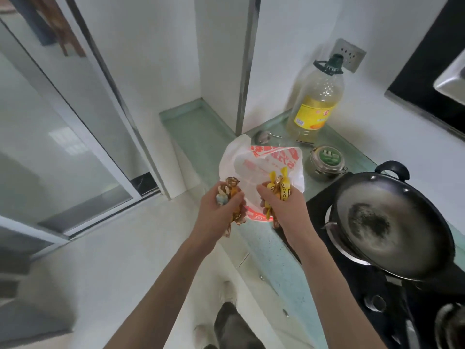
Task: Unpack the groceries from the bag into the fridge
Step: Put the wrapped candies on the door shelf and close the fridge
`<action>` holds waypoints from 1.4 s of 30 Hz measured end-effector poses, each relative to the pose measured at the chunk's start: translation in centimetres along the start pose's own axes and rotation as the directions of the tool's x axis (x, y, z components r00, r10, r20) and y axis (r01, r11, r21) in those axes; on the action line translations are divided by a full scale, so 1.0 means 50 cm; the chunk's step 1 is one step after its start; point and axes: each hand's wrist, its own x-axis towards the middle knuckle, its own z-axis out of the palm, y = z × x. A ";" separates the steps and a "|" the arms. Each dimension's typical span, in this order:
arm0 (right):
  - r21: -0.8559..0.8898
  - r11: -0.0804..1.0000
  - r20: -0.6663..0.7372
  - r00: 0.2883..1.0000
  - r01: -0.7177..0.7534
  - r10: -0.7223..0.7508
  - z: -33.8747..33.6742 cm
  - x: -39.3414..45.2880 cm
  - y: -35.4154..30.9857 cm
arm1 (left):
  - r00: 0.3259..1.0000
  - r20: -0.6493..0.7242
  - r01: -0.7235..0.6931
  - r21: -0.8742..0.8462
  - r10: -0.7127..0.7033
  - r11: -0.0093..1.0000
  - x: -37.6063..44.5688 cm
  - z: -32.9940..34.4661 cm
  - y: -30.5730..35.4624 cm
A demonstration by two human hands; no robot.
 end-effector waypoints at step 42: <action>0.109 0.982 0.990 0.069 0.153 -0.120 0.545 -0.717 -0.074 | 0.302 -0.951 -0.452 -0.199 -0.061 0.869 -0.922 -0.416 0.008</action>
